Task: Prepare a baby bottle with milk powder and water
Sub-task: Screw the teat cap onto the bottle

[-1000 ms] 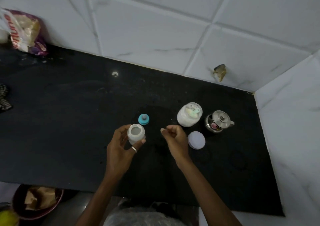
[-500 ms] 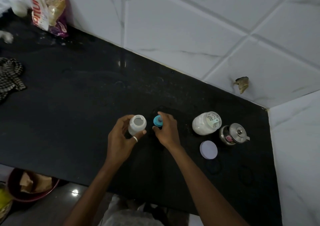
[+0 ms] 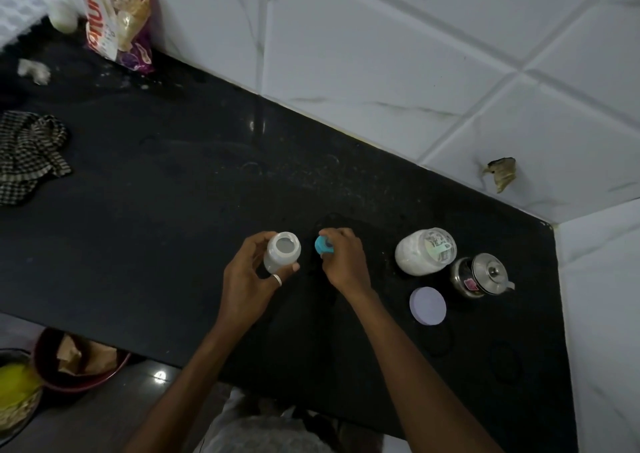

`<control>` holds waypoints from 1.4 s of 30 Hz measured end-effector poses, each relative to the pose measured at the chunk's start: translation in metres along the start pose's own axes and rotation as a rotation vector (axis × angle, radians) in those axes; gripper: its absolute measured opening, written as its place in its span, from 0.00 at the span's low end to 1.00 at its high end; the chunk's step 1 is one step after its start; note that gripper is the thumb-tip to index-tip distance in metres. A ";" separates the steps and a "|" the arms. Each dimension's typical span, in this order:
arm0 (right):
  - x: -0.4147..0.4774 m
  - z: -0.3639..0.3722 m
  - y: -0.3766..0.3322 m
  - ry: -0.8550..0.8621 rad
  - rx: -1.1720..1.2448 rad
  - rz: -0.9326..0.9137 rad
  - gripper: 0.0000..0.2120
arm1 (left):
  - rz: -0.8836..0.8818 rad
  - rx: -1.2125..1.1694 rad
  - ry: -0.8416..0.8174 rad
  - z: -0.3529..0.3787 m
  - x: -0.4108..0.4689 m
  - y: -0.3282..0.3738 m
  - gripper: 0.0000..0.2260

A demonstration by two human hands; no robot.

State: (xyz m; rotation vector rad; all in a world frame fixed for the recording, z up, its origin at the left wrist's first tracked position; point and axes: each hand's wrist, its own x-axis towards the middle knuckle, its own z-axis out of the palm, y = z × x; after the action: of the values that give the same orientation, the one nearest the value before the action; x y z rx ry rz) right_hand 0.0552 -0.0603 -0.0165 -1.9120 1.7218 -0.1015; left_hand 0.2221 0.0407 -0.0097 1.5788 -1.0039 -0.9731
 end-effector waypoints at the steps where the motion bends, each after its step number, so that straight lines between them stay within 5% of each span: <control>1: -0.001 -0.003 -0.002 0.013 0.017 0.000 0.26 | -0.001 0.007 -0.003 0.000 0.001 0.000 0.26; 11: -0.044 -0.098 -0.052 0.049 0.316 -0.233 0.24 | 0.027 0.007 -0.040 0.013 0.006 0.010 0.28; 19: -0.062 -0.181 -0.075 -0.045 0.074 -0.431 0.25 | 0.191 -0.051 -0.063 0.027 0.013 0.065 0.27; 42: -0.133 -0.330 -0.049 0.000 -0.236 -0.468 0.19 | 0.367 -0.157 -0.150 0.100 -0.024 0.207 0.26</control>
State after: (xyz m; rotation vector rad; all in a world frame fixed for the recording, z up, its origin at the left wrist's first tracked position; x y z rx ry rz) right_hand -0.0601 -0.0499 0.3239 -2.4606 1.2995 -0.0743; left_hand 0.0917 -0.0027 0.1762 1.1534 -1.2382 -0.8962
